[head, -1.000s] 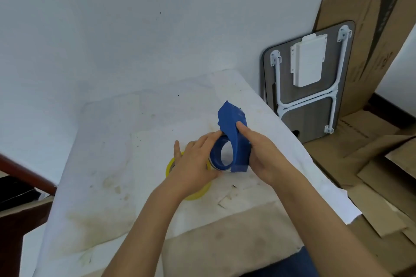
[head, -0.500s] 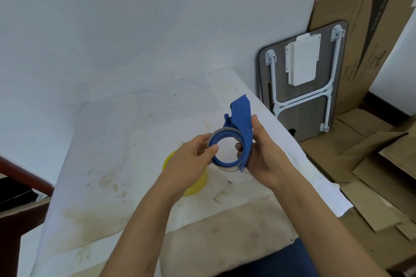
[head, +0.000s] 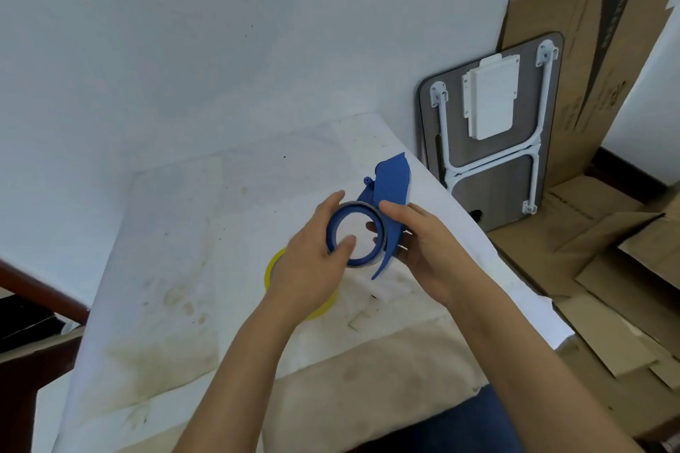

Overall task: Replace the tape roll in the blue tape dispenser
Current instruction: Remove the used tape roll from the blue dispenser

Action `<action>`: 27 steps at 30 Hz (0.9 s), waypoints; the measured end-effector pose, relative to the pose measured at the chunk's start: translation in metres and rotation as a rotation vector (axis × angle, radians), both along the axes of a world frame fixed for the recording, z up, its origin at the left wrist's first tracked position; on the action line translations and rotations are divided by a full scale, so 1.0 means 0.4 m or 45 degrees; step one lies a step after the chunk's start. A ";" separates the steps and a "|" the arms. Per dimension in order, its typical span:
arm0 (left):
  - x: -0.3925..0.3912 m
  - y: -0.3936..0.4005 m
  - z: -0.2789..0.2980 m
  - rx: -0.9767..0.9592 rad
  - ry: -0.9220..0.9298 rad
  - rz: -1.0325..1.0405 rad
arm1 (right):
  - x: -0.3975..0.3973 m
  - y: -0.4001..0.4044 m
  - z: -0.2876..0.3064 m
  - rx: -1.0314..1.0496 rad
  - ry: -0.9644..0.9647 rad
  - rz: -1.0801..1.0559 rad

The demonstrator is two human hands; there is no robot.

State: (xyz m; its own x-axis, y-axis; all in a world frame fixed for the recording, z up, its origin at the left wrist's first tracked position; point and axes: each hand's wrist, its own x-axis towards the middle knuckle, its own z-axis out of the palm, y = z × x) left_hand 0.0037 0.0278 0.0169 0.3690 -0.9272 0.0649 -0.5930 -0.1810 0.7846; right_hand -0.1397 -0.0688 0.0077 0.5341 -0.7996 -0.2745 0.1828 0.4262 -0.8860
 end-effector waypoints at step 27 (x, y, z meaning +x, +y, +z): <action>0.013 -0.017 -0.015 -0.048 -0.298 -0.020 | 0.016 0.000 0.008 0.007 0.094 -0.065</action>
